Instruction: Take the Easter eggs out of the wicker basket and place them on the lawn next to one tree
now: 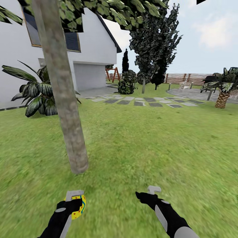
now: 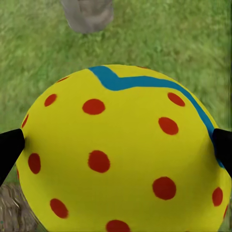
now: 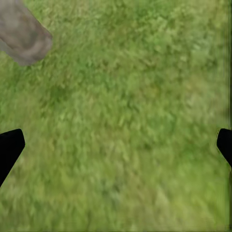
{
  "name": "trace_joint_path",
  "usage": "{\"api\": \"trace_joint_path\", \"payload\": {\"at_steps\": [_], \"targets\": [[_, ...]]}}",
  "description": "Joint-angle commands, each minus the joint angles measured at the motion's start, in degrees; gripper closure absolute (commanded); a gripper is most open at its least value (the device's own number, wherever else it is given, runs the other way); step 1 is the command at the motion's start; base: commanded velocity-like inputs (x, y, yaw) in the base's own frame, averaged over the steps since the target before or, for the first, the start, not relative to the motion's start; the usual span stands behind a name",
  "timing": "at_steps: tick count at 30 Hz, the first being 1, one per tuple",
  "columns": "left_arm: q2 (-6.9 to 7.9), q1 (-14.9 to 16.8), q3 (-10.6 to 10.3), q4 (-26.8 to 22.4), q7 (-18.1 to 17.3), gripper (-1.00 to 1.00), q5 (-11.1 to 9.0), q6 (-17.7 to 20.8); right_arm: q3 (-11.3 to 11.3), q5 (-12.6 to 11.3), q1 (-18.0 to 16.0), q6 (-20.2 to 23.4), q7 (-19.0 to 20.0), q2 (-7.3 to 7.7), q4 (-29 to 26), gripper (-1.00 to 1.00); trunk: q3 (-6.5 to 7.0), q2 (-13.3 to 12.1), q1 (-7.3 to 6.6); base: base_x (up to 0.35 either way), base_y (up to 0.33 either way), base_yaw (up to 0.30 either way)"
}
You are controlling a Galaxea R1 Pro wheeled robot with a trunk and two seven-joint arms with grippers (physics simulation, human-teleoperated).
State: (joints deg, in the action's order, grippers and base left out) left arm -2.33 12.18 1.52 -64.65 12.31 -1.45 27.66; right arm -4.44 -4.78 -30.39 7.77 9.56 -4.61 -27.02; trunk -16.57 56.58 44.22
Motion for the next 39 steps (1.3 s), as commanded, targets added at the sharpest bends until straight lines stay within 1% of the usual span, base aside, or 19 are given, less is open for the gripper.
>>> {"api": "trace_joint_path", "payload": {"at_steps": [1, 8, 14, 18, 26, 35, 39], "targets": [[-0.04, 0.0, 0.1, -0.1, 0.2, 1.0, -0.2, 0.3, -0.4, -0.5, 0.0, 0.4, 0.4, -0.05, -0.1, -1.0, -0.08, 0.0, 0.02, 0.213, -0.257, -0.01], [-0.04, 0.0, 0.1, 0.0, 0.2, 1.0, -0.1, -0.2, -0.4, -0.4, 0.0, 0.4, 0.4, -0.05, 0.0, -1.0, -0.07, 0.0, 0.02, 0.225, -0.249, -0.002], [-0.13, 0.0, 0.0, 1.4, 0.2, 1.0, -0.2, -0.3, -0.4, -0.4, 0.0, 0.3, 0.4, -0.05, 0.0, -1.0, -0.07, 0.0, 0.02, 0.237, -0.239, 0.0], [-0.38, 0.1, 0.0, 2.0, 0.2, 1.0, -0.1, -1.2, -0.4, -0.4, 0.0, 0.4, 0.4, -0.08, 0.0, -1.0, -0.07, 0.0, 0.02, 0.252, -0.226, 0.0], [-0.41, 0.1, 0.0, 2.2, 0.2, 1.0, -0.1, -1.3, -0.4, -0.5, 0.0, 0.3, 0.4, -0.07, 0.0, -1.0, -0.07, 0.0, 0.02, 0.223, -0.25, 0.0], [-0.46, 0.1, -0.3, 2.2, 0.3, 1.0, 0.0, -1.3, -0.4, -0.5, 0.0, 0.4, 0.4, -0.09, 0.0, -1.0, 0.18, 0.0, 0.02, 0.184, -0.278, -0.19], [-0.48, 0.1, -0.3, 2.4, 0.3, 1.0, 0.0, -1.3, -0.4, -0.5, 0.0, 0.4, 0.4, -0.13, 0.0, -1.0, 0.2, 0.0, 0.02, 0.183, -0.279, -0.057]]}}
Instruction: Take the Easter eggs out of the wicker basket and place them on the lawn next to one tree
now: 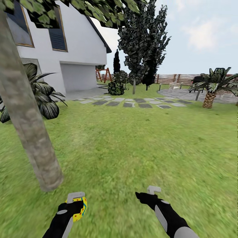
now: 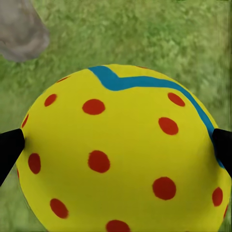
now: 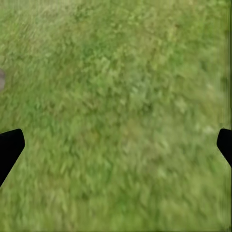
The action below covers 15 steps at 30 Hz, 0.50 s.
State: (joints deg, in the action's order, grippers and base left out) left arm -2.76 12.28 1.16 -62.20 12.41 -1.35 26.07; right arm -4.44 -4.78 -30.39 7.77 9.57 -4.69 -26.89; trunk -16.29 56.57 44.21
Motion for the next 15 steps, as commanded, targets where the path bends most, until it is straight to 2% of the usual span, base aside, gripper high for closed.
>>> {"api": "trace_joint_path", "payload": {"at_steps": [1, 7, 15], "targets": [[-0.05, 0.0, 0.1, -0.1, 0.2, 1.0, -0.1, 0.3, -0.4, -0.5, 0.0, 0.4, 0.4, -0.05, -0.1, -1.0, -0.07, 0.0, 0.03, 0.183, -0.279, -0.014], [-0.05, 0.0, 0.0, 0.0, 0.2, 1.0, -0.1, 0.3, -0.4, -0.5, 0.0, 0.3, 0.4, -0.06, -0.1, -1.0, -0.07, 0.0, 0.03, 0.181, -0.281, 0.003], [-0.05, 0.0, 0.0, 0.1, 0.2, 1.0, 0.0, 0.3, -0.4, -0.5, 0.0, 0.4, 0.4, -0.06, -0.1, -1.0, -0.07, 0.0, 0.03, 0.157, -0.288, 0.095]]}}
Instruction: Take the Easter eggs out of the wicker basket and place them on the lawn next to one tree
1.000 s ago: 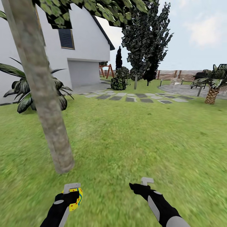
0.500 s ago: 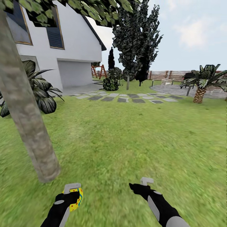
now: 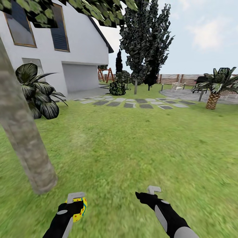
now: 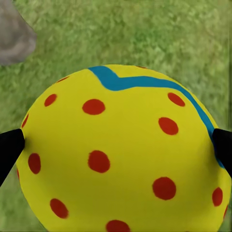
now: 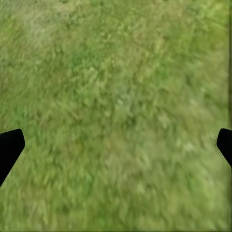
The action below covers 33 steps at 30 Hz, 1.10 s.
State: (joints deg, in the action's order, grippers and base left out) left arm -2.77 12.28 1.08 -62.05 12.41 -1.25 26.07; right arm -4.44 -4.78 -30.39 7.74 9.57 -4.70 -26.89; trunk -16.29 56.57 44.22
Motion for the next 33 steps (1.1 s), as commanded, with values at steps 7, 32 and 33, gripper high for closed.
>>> {"api": "trace_joint_path", "payload": {"at_steps": [7, 32, 33], "targets": [[-0.05, 0.0, 0.1, -0.1, 0.2, 1.0, -0.1, 0.3, -0.3, -0.5, 0.0, 0.4, 0.4, -0.05, -0.1, -1.0, -0.08, 0.0, 0.02, 0.151, -0.289, 0.16], [-0.79, 0.1, 0.1, 1.8, 0.1, 1.0, -0.3, -0.4, -0.4, -0.4, 0.0, 0.4, 0.4, -0.05, -0.1, -1.0, -0.08, 0.0, 0.02, 0.197, -0.264, 0.28], [-0.81, 0.0, 0.1, 1.8, 0.1, 1.0, -0.3, -0.4, -0.4, -0.4, 0.0, 0.4, 0.4, -0.05, -0.1, -1.0, -0.08, 0.0, 0.02, 0.251, -0.234, 0.28]]}}
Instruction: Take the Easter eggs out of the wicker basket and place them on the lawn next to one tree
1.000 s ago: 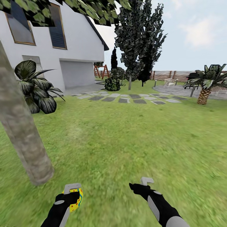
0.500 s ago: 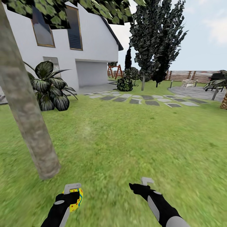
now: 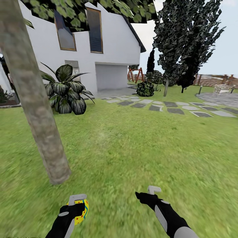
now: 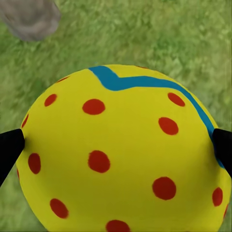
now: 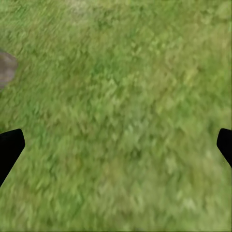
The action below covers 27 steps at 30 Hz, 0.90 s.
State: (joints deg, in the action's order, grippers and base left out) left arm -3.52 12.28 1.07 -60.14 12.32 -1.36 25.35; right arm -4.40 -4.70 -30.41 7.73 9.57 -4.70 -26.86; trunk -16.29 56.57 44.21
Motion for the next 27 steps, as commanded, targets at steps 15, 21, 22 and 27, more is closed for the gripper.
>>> {"api": "trace_joint_path", "payload": {"at_steps": [15, 21, 22, 27], "targets": [[-0.01, 0.0, 0.1, -0.1, 0.2, 1.0, -0.2, 0.2, -0.4, -0.5, 0.0, 0.4, 0.3, -0.08, -0.1, -1.0, -0.08, 0.0, 0.03, 0.282, -0.144, 0.278], [-0.01, 0.0, 0.1, -0.1, 0.2, 1.0, -0.2, 0.2, -0.4, -0.5, 0.0, 0.4, 0.3, -0.1, -0.1, -1.0, -0.08, 0.0, 0.03, 0.337, -0.002, 0.273], [-0.02, 0.1, 0.0, -0.1, 0.2, 1.0, -0.2, 0.2, -0.4, -0.5, 0.0, 0.4, 0.3, -0.09, -0.1, -1.0, -0.08, 0.0, 0.03, 0.338, 0.0, 0.27], [-0.06, 0.0, 0.1, -0.1, 0.2, 1.0, -0.2, 0.2, -0.4, -0.5, 0.0, 0.4, 0.4, -0.05, -0.2, -1.0, -0.08, 0.0, 0.03, 0.336, -0.033, 0.205]]}}
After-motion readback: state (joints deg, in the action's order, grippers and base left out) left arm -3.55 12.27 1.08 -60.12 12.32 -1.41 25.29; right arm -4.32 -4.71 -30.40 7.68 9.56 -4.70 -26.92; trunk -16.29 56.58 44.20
